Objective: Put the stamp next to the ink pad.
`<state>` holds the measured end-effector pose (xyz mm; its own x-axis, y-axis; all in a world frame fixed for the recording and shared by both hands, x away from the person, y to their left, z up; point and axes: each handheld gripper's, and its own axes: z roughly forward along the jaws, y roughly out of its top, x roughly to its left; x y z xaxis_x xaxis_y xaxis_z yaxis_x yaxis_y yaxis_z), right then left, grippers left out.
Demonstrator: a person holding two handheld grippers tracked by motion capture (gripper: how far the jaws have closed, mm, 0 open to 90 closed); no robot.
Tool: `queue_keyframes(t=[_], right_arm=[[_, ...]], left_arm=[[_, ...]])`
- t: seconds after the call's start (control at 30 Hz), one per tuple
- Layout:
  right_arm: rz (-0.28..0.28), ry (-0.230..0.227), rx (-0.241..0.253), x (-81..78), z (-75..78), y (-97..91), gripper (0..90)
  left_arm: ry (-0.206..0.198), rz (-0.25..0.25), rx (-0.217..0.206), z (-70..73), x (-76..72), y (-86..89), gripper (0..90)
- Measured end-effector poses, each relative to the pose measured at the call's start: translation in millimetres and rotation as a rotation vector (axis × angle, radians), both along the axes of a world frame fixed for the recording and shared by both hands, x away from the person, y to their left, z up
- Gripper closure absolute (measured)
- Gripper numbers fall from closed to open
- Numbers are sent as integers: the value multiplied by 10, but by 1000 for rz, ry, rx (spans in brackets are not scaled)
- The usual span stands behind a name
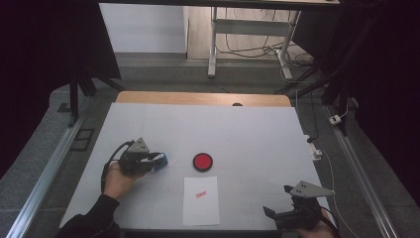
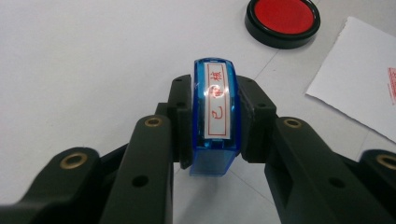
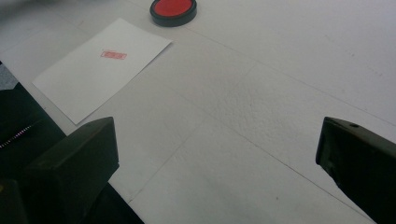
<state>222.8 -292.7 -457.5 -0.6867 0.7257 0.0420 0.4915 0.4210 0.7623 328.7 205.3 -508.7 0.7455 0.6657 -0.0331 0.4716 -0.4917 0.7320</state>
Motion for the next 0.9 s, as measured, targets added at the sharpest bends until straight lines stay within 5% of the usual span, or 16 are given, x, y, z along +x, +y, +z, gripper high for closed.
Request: queue_keyframes(t=[0.17,0.33,0.9], right_arm=[[3,2,1,0,-1,1,0],[6,2,-1,1,-4,6,0],[7,3,1,0,-2,7,0]], left_arm=[[7,-16,34,-42,14,-21,695],[22,-5,20,-50,24,-4,685],[77,86,-105,101,-5,94,291]])
